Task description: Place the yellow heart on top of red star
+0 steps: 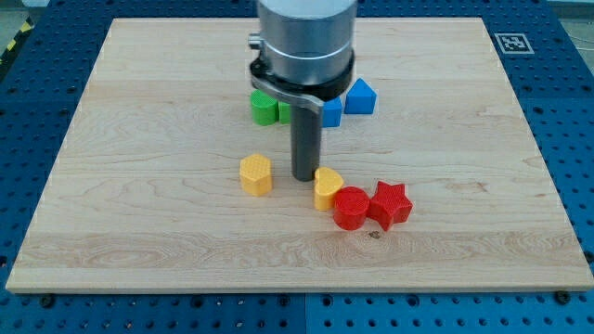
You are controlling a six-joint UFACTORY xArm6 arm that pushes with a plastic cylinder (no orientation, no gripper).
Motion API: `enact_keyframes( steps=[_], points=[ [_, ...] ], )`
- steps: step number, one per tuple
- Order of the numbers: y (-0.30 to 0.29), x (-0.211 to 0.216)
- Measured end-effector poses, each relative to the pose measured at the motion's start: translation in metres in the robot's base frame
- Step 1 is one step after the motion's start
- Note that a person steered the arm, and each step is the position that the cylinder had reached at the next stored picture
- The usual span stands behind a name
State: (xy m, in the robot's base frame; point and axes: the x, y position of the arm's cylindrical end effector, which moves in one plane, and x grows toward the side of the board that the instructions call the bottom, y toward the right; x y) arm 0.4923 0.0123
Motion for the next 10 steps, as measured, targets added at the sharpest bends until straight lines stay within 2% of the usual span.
enact_keyframes(
  steps=[2,6,8,10],
  points=[
    [-0.055,0.01],
    [-0.022,0.018],
    [-0.013,0.002],
    [-0.024,0.03]
  ],
)
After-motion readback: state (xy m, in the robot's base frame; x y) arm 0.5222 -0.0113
